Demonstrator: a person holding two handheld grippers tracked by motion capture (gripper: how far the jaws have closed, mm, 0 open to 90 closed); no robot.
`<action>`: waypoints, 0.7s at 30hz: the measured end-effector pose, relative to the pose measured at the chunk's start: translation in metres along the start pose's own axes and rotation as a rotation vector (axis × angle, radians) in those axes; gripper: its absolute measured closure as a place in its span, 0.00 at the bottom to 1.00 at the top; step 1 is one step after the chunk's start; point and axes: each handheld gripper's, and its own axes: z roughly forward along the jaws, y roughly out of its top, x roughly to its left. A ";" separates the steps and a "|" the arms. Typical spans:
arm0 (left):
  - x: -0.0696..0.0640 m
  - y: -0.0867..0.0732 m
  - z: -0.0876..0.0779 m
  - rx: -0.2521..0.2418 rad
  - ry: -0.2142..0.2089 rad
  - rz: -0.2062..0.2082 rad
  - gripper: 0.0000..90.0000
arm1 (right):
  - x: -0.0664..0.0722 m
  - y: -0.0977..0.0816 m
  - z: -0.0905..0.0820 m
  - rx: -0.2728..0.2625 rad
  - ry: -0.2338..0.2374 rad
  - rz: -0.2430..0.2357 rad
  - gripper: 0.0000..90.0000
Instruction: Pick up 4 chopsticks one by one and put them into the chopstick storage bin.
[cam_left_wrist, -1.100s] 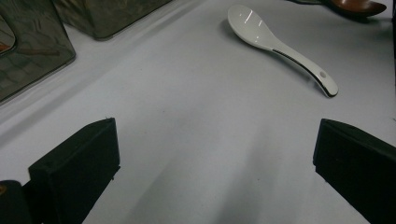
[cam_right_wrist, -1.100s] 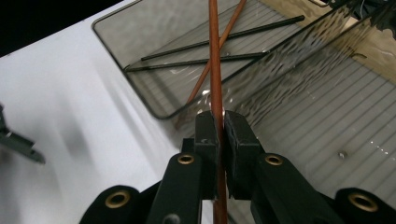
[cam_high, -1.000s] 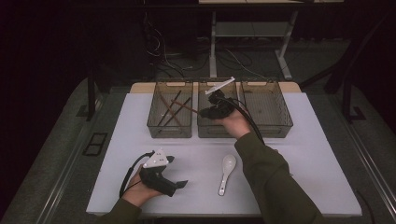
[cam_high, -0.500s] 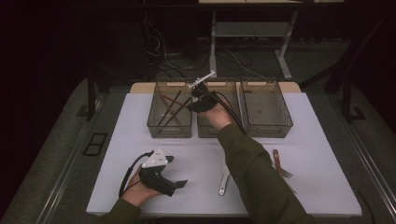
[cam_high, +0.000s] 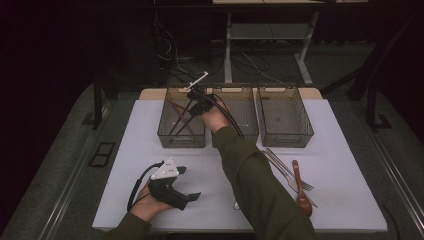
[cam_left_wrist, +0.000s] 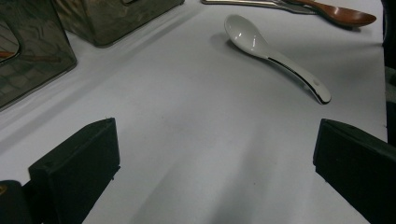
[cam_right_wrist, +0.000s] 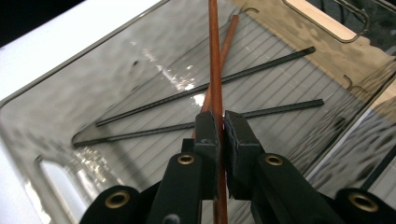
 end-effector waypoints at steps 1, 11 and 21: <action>0.000 0.000 0.000 0.000 -0.001 0.000 0.00 | 0.001 0.001 0.002 0.004 -0.009 0.005 0.93; 0.000 0.000 0.001 0.000 -0.011 0.004 0.00 | 0.008 0.010 0.013 -0.002 -0.029 0.016 0.79; -0.001 0.000 0.001 0.005 -0.010 0.004 0.00 | 0.004 0.008 -0.002 -0.038 0.025 0.008 0.61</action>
